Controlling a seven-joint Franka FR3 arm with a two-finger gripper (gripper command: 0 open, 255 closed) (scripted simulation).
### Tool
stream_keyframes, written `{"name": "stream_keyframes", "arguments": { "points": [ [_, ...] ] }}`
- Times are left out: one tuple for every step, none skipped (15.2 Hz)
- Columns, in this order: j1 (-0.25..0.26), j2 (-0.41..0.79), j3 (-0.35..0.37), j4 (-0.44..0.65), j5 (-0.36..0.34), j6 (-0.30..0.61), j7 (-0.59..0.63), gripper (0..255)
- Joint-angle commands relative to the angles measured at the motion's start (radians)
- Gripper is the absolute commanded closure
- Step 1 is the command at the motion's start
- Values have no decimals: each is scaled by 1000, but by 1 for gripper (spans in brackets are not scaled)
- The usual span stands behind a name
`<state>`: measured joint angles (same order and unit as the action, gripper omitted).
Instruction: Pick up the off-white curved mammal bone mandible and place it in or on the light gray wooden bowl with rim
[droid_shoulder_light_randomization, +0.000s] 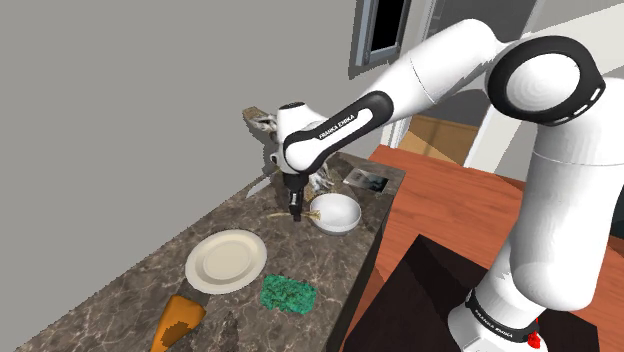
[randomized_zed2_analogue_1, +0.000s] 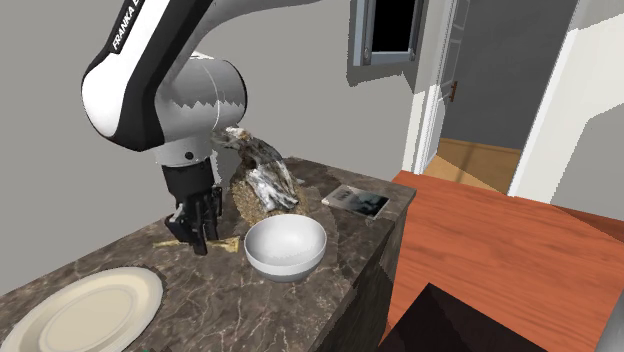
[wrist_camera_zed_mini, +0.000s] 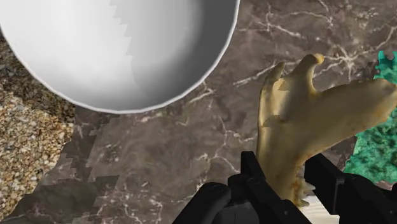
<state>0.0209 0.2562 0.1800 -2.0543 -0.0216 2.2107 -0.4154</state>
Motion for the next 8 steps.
{"name": "stream_keyframes", "arguments": {
  "points": [
    [-1, -16, 1, 11, 4, -26, -3, 255],
    [-2, -23, 1, 15, 5, -38, -3, 255],
    [-2, -31, 2, 19, 7, -50, -4, 255],
    [-3, -37, 2, 23, 8, -59, -5, 255],
    [-17, -50, -6, 6, 10, -55, -28, 255],
    [-31, -62, -14, -10, 12, -52, -51, 255],
    [-45, -73, -23, -25, 14, -48, -75, 255],
    [-59, -84, -32, -39, 15, -45, -98, 255]
  ]
}}
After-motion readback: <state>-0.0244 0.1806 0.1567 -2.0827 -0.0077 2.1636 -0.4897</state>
